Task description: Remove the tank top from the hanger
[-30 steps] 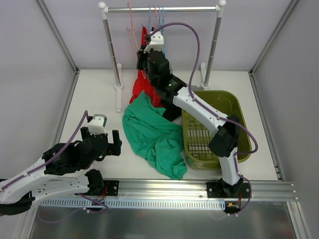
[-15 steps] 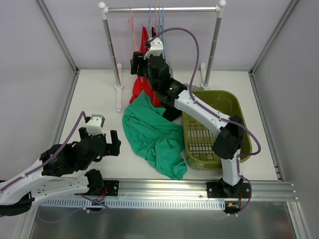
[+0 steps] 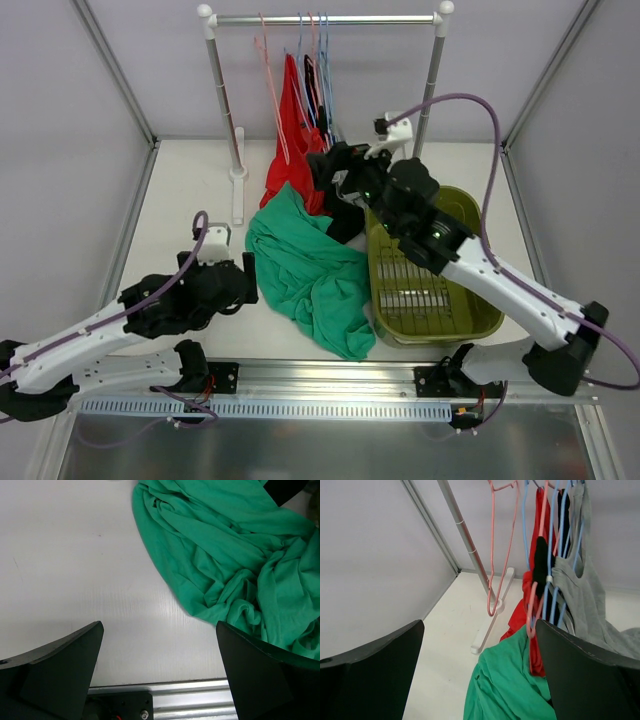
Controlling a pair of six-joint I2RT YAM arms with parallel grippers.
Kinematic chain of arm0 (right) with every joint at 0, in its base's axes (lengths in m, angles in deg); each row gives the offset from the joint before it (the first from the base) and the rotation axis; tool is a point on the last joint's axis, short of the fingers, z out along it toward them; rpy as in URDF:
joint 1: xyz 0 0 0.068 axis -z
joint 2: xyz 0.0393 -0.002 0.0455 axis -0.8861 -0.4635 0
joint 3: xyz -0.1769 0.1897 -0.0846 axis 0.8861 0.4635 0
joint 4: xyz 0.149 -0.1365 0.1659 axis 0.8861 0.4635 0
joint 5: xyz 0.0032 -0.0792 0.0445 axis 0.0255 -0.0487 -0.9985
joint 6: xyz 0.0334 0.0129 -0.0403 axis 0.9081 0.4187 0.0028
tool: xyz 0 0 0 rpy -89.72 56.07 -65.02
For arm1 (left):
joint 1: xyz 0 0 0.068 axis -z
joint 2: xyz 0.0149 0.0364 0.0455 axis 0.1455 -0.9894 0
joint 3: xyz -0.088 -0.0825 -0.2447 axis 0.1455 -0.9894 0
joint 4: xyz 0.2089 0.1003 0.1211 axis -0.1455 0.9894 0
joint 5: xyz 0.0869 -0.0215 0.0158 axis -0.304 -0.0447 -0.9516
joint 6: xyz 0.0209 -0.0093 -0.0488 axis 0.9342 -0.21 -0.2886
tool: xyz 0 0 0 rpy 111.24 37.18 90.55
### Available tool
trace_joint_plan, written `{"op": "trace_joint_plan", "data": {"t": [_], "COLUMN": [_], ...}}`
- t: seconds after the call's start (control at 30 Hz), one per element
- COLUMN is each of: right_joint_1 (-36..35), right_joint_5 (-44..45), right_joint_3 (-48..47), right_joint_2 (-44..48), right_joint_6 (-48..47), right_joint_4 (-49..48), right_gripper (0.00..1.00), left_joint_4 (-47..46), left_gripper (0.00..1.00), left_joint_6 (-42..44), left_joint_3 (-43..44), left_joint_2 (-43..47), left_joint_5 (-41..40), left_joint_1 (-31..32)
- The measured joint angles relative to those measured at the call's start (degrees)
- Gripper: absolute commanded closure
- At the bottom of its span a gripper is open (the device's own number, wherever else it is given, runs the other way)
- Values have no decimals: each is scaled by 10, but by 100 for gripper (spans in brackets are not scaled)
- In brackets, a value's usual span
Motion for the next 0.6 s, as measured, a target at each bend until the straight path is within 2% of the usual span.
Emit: {"op": "trace_joint_plan", "data": {"t": [0.27, 0.43, 0.6], "right_joint_1": [0, 0, 0], "right_joint_5": [-53, -92, -116], "right_joint_3": [130, 182, 189], "right_joint_2": [203, 362, 523], "right_joint_6": [11, 8, 1], "right_joint_4": [62, 159, 259], "right_gripper": [0, 1, 0], "left_joint_4": [-89, -208, -285], "left_gripper": [1, 1, 1], "left_joint_6": [15, 60, 83], "left_joint_3": [43, 70, 110], "left_joint_2": [-164, -293, -415], "left_joint_5": [8, 104, 178], "left_joint_1": [-5, -47, -68]}}
